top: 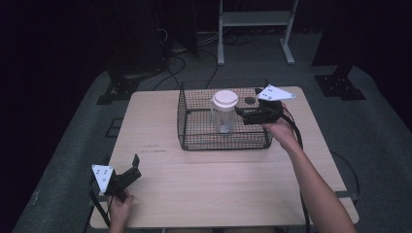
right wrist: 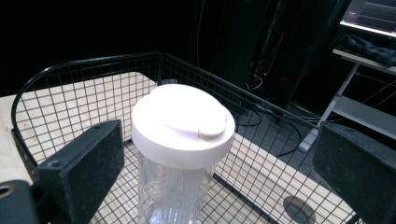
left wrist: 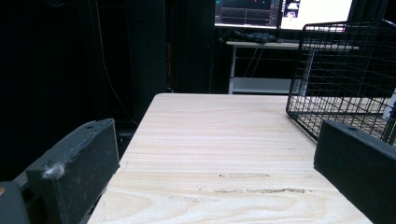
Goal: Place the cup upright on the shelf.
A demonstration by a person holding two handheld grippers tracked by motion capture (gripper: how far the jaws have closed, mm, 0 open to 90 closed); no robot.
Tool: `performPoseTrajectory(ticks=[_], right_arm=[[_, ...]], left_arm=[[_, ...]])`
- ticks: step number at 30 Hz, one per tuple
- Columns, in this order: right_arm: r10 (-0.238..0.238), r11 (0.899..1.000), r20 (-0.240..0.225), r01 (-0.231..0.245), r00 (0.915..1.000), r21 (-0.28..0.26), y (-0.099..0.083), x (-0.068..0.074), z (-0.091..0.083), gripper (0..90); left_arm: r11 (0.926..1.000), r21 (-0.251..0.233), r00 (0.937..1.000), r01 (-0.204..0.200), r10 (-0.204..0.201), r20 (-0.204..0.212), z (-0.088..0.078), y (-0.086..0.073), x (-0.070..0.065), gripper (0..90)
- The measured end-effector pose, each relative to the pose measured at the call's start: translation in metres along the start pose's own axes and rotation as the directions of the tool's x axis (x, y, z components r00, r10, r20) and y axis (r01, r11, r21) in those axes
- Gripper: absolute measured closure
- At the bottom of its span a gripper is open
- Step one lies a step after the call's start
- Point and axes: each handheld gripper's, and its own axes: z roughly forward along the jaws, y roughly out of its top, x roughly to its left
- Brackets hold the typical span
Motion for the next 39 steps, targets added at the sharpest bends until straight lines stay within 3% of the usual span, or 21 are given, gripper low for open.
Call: performPoseTrajectory(ticks=[39], right_arm=[[-0.002, 1.0, -0.022, 0.002, 0.9998, 0.01, -0.033, 0.009, -0.041, 1.8]], left_arm=[[1.0, 0.002, 1.0, -0.009, 0.009, -0.001, 0.0, 0.0, -0.001, 0.0]])
